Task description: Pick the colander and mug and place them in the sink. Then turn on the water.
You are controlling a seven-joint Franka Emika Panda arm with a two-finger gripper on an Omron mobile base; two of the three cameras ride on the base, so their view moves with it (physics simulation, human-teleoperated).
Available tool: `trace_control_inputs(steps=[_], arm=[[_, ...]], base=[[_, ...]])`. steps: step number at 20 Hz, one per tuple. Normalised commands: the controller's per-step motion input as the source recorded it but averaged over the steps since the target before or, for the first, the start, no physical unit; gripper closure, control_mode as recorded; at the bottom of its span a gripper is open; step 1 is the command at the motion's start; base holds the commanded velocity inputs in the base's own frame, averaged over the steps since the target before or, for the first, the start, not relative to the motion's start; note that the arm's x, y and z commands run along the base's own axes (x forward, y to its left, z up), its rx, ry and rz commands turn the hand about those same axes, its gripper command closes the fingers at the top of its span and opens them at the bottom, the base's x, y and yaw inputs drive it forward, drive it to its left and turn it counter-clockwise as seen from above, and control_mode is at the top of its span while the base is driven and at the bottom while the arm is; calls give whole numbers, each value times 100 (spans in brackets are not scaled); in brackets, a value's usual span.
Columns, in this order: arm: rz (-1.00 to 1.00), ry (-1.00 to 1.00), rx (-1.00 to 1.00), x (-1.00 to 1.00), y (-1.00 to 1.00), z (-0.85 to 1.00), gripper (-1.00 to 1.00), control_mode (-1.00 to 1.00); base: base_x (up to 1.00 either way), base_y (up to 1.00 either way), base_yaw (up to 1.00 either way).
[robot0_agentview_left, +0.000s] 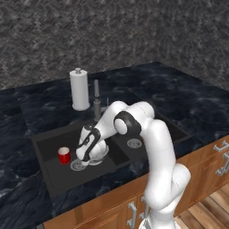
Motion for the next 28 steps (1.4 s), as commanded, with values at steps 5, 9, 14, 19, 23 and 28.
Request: trace_control_inputs(steps=[5,9,14,19,23,28], arm=[[-11,-5,0,-42,19,25,-100,-100],[-11,-2,0,-50,34,24,-100,-100],[-10,-2,0,-39,41,10,-100,-100],[-9,0,0,-33,37,30,-100,-100],[-9,0,-3,-35,30,74,-100,-100],[0,1,-15,-25,17,87,-100,-100]], base=[[0,0,0],[0,0,0],[0,0,0],[0,0,0],[0,0,0],[0,0,0]])
